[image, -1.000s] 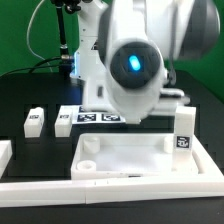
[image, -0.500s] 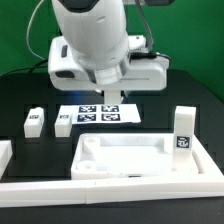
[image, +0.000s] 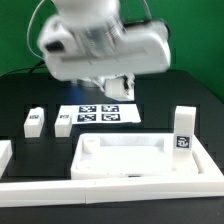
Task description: Assemble desk
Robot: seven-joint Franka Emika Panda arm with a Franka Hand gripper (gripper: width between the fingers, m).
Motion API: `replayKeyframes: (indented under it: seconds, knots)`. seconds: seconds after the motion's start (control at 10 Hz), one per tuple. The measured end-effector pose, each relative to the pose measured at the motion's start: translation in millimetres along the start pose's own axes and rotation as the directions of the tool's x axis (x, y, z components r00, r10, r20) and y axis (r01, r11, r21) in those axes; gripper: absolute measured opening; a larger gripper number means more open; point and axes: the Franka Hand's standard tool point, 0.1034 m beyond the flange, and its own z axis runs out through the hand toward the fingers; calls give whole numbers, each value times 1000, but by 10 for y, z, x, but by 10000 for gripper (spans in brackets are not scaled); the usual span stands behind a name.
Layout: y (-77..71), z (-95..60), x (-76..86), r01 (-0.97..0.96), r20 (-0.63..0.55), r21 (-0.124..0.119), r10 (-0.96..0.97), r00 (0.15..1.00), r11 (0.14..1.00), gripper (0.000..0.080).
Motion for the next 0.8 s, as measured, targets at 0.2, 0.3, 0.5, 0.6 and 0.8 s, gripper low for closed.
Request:
replayKeyframes:
  seconds: [0.2,0.3,0.5,0.6,0.8]
  knots:
    - [-100,-80,7,-28,-257,-5,26,966,1000,288]
    - [-97,-32,-53,-24,-285,-5,21,958,1000,288]
    - [-123,-47,42,-10,-443,-13,3,897,1000,288]
    - [-86,-17,78,2,-503,-38,-21,864,999,288]
    - [114,5,265,44,-644,-130,-118,756,991,288]
